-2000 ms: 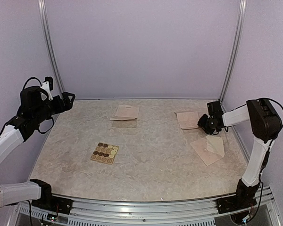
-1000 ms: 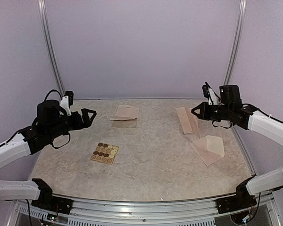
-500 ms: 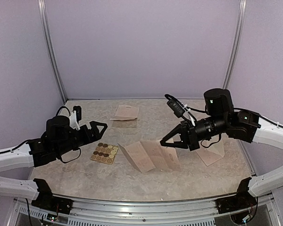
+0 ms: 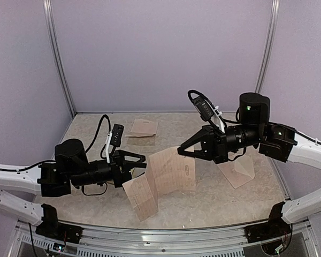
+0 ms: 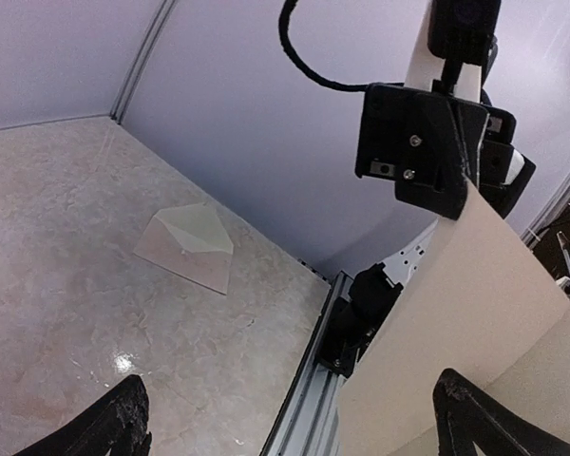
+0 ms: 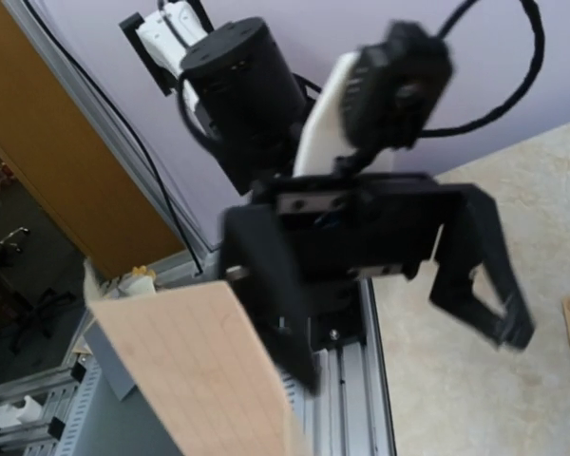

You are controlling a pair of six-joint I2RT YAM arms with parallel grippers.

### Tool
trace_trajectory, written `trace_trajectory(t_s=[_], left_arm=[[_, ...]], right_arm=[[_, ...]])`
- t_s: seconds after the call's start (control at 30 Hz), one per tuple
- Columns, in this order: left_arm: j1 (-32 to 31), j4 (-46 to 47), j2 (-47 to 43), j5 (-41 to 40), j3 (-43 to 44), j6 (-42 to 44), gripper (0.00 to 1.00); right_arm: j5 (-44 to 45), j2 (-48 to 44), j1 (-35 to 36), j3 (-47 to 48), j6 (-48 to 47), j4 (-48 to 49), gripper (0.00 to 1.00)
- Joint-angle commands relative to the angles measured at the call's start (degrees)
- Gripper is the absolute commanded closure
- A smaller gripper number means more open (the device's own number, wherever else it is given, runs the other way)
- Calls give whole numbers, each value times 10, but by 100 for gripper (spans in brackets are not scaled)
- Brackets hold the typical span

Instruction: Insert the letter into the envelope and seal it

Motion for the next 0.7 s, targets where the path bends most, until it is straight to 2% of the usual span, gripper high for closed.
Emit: trace_trajectory(t_s=[0.0,0.67], left_arm=[[-21,58,13,43,18,33,1],[-71,89,39,47,44,52,1]], right_arm=[[-26,6,1,-3,20,47,100],[-14,13,1,-4,41,61,100]])
